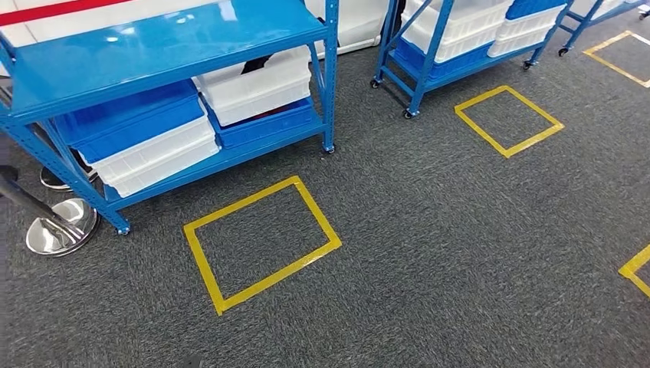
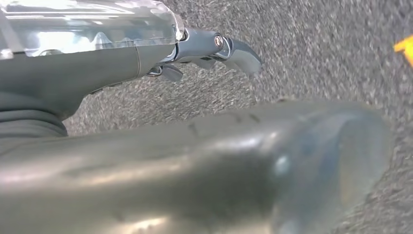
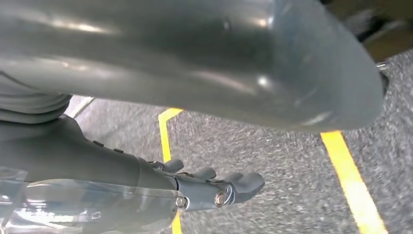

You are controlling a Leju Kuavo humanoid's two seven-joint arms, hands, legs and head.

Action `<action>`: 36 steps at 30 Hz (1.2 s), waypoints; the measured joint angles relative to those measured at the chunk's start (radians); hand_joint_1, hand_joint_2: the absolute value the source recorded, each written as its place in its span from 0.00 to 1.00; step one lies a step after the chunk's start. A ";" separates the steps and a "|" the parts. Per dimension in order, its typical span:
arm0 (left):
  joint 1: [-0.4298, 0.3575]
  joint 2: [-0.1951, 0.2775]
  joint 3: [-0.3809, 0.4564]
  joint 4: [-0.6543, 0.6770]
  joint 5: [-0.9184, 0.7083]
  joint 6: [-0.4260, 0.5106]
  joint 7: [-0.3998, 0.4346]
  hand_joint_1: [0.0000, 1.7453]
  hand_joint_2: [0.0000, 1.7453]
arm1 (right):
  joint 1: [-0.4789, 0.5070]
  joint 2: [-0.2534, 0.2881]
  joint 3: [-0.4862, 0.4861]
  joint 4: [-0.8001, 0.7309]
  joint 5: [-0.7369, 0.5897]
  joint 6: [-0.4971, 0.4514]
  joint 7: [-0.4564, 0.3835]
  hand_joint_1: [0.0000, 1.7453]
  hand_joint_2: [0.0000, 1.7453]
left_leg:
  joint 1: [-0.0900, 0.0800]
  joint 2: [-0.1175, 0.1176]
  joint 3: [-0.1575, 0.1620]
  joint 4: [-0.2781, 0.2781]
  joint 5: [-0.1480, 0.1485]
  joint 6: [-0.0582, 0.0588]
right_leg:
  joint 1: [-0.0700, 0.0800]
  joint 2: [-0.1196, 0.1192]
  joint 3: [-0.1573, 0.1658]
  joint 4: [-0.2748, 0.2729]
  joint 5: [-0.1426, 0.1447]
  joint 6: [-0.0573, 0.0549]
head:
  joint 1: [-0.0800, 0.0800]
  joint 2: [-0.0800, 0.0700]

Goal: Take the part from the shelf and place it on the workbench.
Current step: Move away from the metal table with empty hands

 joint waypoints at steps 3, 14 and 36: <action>0.001 0.000 -0.001 0.000 0.000 -0.001 0.000 0.00 0.00 | 0.002 0.000 0.000 0.000 0.000 0.000 0.000 0.00 0.00 | -0.003 -0.040 0.008 0.001 -0.004 0.002 | 0.002 0.007 -0.056 0.065 0.025 -0.006 | 0.000 0.000; 0.001 0.002 -0.003 0.000 -0.001 -0.002 0.001 0.00 0.00 | 0.007 0.000 -0.005 0.002 -0.001 0.002 0.000 0.00 0.00 | -0.001 -0.032 -0.048 0.121 -0.079 -0.043 | -0.003 0.023 0.058 -0.226 0.171 -0.051 | -0.001 0.000; 0.002 0.005 -0.005 0.000 -0.002 -0.049 -0.016 0.00 0.00 | 0.011 0.000 -0.041 0.001 -0.040 -0.007 -0.024 0.00 0.00 | -0.005 -0.008 0.046 -0.011 -0.026 -0.002 | 0.001 0.007 -0.004 -0.100 0.153 -0.011 | -0.001 0.000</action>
